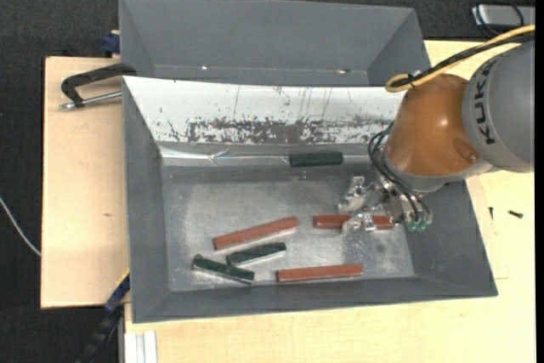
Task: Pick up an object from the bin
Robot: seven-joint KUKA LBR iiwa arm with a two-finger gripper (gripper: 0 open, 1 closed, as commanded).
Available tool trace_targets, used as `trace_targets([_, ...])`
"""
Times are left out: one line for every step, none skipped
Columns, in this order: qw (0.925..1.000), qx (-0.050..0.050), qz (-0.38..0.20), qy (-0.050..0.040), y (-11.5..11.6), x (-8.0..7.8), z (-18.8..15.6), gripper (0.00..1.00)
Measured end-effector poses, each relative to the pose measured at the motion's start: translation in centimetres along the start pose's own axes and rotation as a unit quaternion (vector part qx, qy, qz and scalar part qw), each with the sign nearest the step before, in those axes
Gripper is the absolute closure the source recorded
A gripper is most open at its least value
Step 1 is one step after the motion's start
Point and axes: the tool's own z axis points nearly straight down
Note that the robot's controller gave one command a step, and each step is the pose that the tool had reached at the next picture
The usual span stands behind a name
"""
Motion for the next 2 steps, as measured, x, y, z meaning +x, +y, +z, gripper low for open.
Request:
trace_targets([1.0000, 0.000, 0.000, 0.0000, 0.0, 0.0, 0.0, 1.00])
trace_targets([1.0000, 0.001, -0.005, -0.0064, 1.1, 0.0, -16.7, 1.00])
